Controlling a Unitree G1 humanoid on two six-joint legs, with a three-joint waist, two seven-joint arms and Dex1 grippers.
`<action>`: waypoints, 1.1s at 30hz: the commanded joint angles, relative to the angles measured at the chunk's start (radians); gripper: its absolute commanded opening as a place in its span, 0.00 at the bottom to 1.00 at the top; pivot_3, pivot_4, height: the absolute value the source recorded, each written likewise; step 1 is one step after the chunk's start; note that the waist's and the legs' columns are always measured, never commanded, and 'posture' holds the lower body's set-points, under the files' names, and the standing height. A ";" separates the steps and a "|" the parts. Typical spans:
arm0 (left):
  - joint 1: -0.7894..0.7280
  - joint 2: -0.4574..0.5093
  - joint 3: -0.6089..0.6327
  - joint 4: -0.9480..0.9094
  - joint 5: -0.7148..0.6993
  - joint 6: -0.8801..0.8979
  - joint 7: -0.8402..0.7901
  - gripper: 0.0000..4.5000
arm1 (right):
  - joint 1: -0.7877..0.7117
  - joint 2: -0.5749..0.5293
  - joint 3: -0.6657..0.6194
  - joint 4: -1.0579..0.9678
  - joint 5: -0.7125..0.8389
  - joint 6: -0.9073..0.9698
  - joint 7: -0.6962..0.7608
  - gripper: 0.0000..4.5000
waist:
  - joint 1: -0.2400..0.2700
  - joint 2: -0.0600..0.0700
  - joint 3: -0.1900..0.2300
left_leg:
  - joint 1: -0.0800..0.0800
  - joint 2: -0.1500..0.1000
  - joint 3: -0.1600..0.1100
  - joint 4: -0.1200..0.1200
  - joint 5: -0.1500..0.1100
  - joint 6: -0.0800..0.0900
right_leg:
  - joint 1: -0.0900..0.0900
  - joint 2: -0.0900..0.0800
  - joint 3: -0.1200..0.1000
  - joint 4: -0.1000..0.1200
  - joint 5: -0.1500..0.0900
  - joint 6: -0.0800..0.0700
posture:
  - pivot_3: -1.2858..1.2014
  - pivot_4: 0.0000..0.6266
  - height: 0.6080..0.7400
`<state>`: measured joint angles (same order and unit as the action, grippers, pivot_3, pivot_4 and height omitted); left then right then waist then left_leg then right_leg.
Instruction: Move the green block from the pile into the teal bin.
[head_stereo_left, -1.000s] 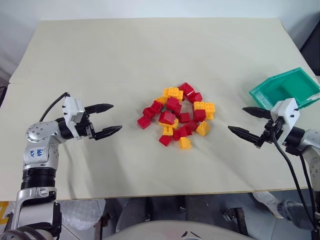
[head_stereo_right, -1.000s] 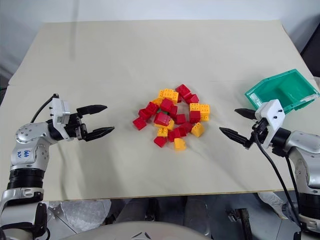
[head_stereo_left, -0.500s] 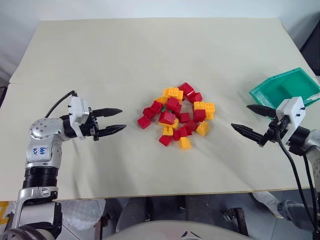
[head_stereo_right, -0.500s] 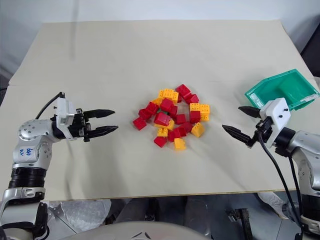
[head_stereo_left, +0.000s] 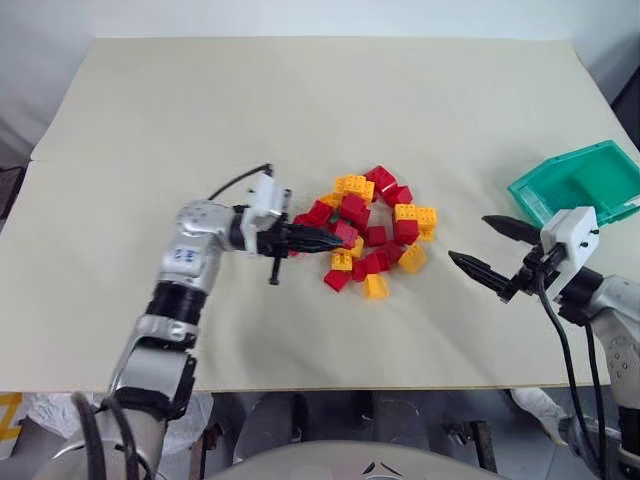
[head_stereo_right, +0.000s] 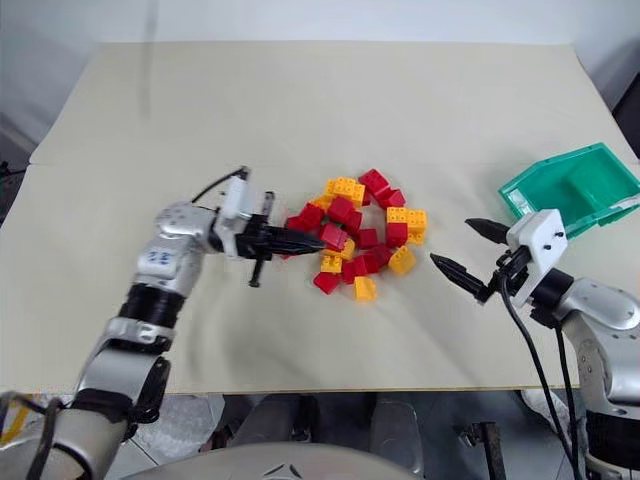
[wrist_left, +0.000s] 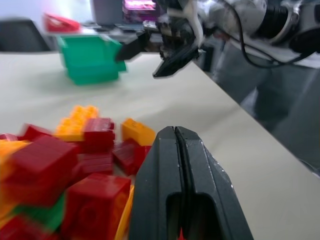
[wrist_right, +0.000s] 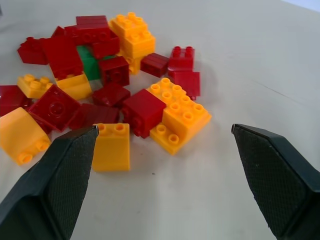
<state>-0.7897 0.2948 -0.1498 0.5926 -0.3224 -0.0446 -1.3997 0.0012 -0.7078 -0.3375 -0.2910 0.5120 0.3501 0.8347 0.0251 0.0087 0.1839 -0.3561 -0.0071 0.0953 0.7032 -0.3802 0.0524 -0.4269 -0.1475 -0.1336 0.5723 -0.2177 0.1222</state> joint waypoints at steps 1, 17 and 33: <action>-0.072 -0.045 -0.009 0.184 0.076 -0.126 0.033 0.00 | 0.037 0.015 -0.048 -0.069 0.017 -0.007 -0.036 1.00 | 0.000 0.000 0.000 | 0.000 0.000 0.000 0.000 0.000 0.000 | 0.000 0.000 0.000 0.000 0.000 0.000 | 0.52 0.24 1.00; -0.349 -0.090 0.113 0.664 0.264 -0.196 0.634 0.00 | 0.074 0.040 -0.059 -0.101 0.018 -0.022 -0.101 1.00 | 0.000 -0.003 0.002 | -0.001 0.001 0.000 0.000 -0.001 0.003 | 0.000 0.000 0.000 -0.002 0.002 0.001 | 0.52 0.24 1.00; -0.157 -0.099 0.086 0.354 0.232 -0.063 0.216 0.00 | -0.040 0.014 -0.038 -0.015 0.009 -0.019 -0.069 1.00 | -0.002 -0.003 0.001 | -0.001 0.001 0.001 0.000 0.000 0.003 | 0.000 0.000 0.000 -0.003 0.002 0.001 | 0.52 0.24 1.00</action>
<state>-0.9810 0.1828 -0.0432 1.0059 -0.0837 -0.1390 -1.1450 -0.0243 -0.6770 -0.3583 -0.3019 0.5155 0.3493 0.7573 0.0232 0.0061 0.1854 -0.3569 -0.0064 0.0959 0.7035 -0.3806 0.0550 -0.4269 -0.1470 -0.1334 0.5699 -0.2154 0.1232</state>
